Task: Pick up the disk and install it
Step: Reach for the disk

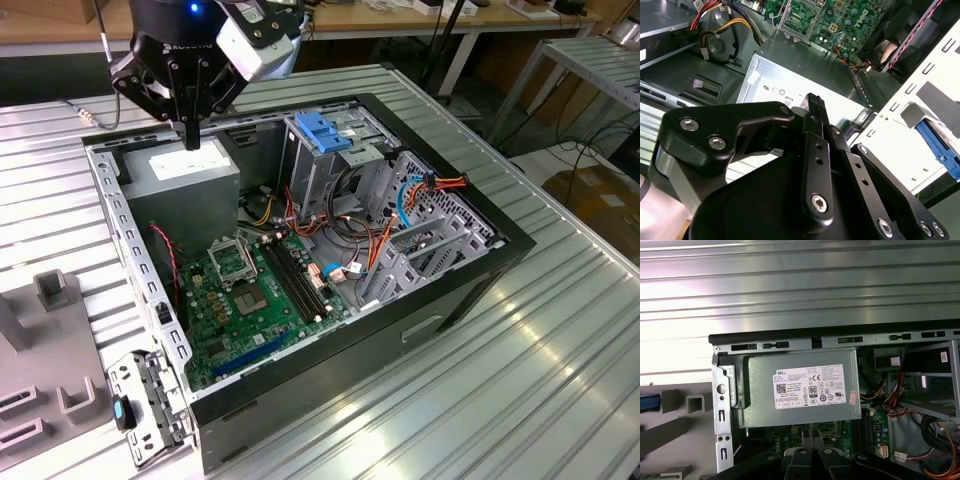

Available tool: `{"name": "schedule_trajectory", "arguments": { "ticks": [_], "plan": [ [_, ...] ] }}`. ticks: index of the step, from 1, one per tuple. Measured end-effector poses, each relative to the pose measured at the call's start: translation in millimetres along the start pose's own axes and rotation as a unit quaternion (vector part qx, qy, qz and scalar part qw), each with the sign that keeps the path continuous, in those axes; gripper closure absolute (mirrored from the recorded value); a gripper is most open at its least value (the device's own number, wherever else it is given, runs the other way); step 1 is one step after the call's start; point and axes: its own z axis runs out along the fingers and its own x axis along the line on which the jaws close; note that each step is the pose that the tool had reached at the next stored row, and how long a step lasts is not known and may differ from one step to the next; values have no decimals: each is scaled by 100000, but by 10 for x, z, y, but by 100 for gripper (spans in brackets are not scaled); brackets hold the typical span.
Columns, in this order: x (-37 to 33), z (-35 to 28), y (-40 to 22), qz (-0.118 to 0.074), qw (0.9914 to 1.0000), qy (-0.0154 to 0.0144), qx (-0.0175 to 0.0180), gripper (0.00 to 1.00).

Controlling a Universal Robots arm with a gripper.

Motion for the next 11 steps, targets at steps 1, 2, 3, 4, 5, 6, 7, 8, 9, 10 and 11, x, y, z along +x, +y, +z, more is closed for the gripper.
{"name": "schedule_trajectory", "arguments": {
  "ticks": [1,2,3,4,5,6,7,8,9,10,11],
  "plan": [
    [3,0,0,-2,100000,2,1,89],
    [9,0,-1,-1,100000,-1,-3,89],
    [14,0,-1,-1,100000,-2,0,89],
    [19,0,-1,-1,100000,-2,-3,89],
    [25,0,-1,0,100000,-3,-3,89],
    [30,-1,-1,-3,100000,0,1,89],
    [35,-1,0,-1,100000,0,2,89],
    [40,-1,0,-2,100000,0,2,89],
    [46,-1,1,1,100000,-2,0,89],
    [53,-1,3,4,100000,-2,-2,89],
    [60,-1,4,1,100000,-2,-2,89]
  ]
}}
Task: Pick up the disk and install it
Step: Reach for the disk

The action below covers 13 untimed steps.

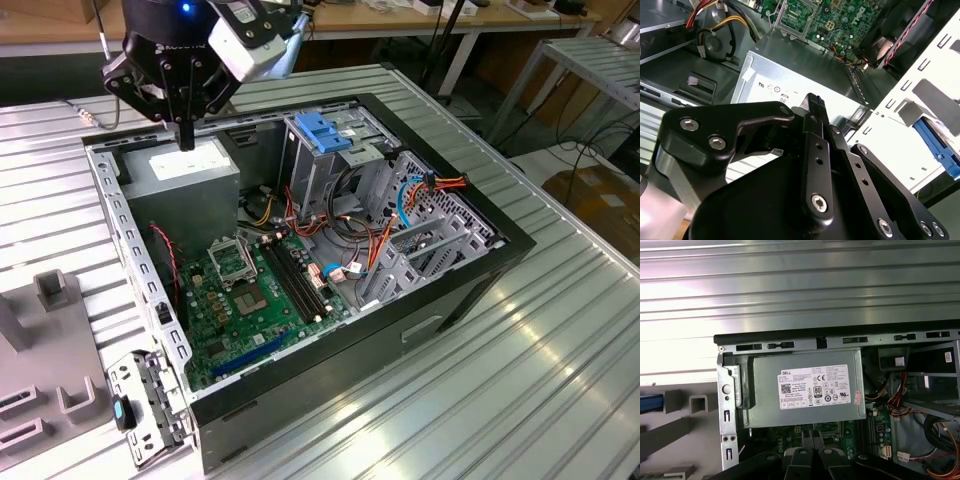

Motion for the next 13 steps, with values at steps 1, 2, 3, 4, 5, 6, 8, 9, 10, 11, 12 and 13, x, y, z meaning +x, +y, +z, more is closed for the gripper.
{"name": "schedule_trajectory", "arguments": {
  "ticks": [1,2,3,4,5,6,8,9,10,11,12,13],
  "plan": [
    [7,0,2,-1,100000,2,2,89],
    [13,0,3,-1,100000,1,3,89],
    [23,0,5,0,100000,0,0,89],
    [30,0,6,0,100000,0,0,89],
    [36,1,7,1,100000,0,-2,89],
    [44,1,8,-2,100000,1,1,89],
    [57,1,11,-1,100000,2,2,89],
    [66,1,14,-3,100000,3,3,89],
    [76,1,17,-3,100000,7,6,89],
    [89,1,21,-7,100000,3,5,89],
    [104,4,30,-4,100000,-3,-4,89],
    [115,6,36,-2,100000,-4,-6,89]
  ]
}}
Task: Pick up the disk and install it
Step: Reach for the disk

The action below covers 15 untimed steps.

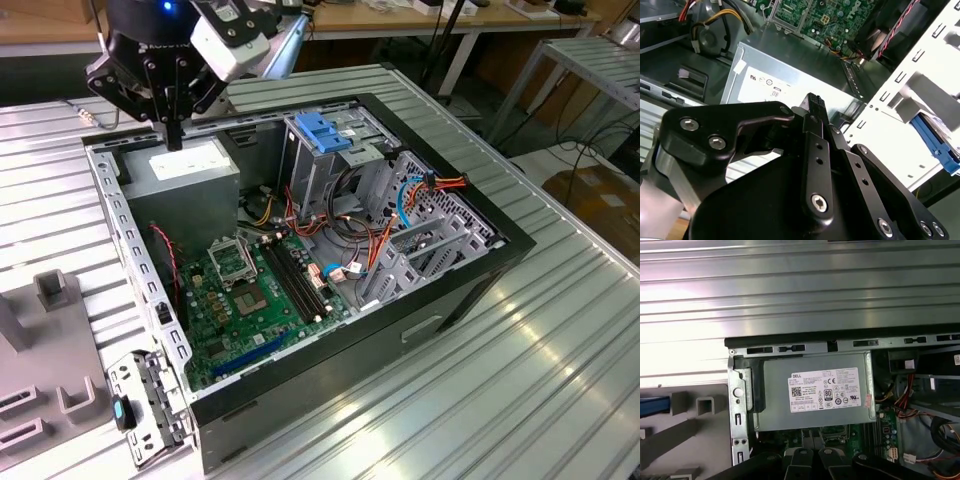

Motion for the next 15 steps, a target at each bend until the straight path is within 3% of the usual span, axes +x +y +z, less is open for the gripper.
{"name": "schedule_trajectory", "arguments": {
  "ticks": [15],
  "plan": [
    [193,0,33,3,100000,3,4,89]
  ]
}}
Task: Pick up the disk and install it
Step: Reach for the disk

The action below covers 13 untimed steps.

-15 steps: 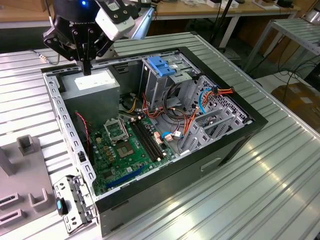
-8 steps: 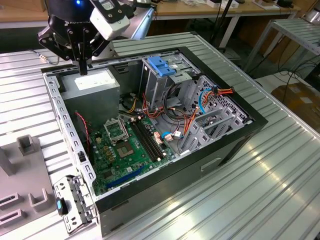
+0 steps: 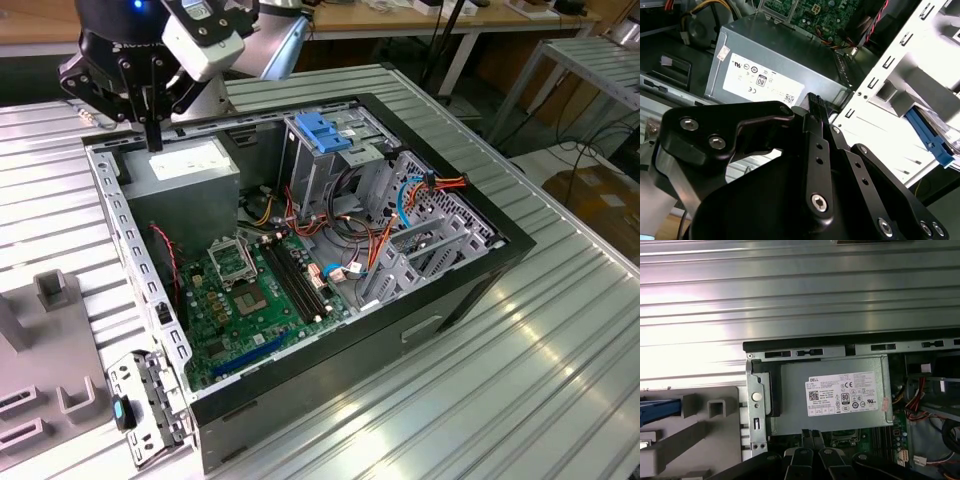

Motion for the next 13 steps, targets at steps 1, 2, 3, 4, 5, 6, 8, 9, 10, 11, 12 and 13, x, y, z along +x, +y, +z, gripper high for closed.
{"name": "schedule_trajectory", "arguments": {
  "ticks": [1,2,3,4,5,6,8,9,10,11,12,13],
  "plan": [
    [12,0,0,0,100000,-1,0,89],
    [24,-1,0,-1,100000,3,2,89],
    [38,-1,0,-4,100000,1,0,89],
    [50,-1,0,-4,100000,0,0,89],
    [62,-1,0,-4,100000,2,2,89],
    [75,-1,0,-5,100000,0,0,89],
    [100,-2,-1,-5,100000,2,0,89],
    [112,-2,-1,-3,100000,2,1,89],
    [124,-2,-2,-3,100000,0,1,89],
    [143,-3,-2,2,100000,5,5,89],
    [164,-3,-3,-1,100000,3,1,89],
    [188,-4,-4,-2,100000,6,6,89]
  ]
}}
